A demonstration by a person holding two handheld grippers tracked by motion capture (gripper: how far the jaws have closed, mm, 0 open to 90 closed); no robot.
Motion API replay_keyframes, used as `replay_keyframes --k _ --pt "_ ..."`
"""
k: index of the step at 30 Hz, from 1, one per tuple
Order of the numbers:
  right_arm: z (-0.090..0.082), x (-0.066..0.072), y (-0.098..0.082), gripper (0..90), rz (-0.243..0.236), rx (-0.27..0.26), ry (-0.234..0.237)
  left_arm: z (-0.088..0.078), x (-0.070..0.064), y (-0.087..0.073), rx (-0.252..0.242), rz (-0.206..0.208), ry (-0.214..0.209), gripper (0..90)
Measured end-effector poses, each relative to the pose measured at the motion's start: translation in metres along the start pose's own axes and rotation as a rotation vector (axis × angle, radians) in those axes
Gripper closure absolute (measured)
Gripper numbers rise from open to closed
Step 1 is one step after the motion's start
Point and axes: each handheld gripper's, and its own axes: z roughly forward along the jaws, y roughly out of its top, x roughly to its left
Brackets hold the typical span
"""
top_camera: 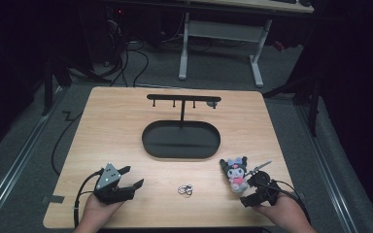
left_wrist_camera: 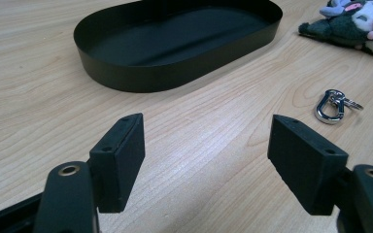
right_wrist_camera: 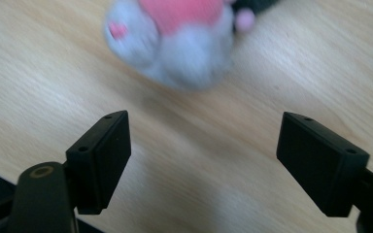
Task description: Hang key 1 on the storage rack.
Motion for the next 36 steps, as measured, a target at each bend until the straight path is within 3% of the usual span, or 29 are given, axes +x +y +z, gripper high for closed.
replay_keyframes --k 14,24,30,36 --pt "0.018 0.018 0.029 15.5 -0.003 -0.025 -0.02 -0.001 0.002 0.0 0.001 0.002 -0.001 30.3" --pt "0.015 0.001 0.023 22.2 0.05 -0.046 -0.037 -0.001 0.001 0.0 -0.002 0.002 -0.003 30.3" --pt "0.01 -0.008 0.019 24.1 0.058 -0.04 -0.049 -0.001 0.001 0.0 0.004 0.007 -0.004 30.3" --pt "0.008 -0.011 0.019 23.6 0.067 -0.045 -0.017 0.0 0.001 0.0 0.005 0.008 -0.006 30.4"
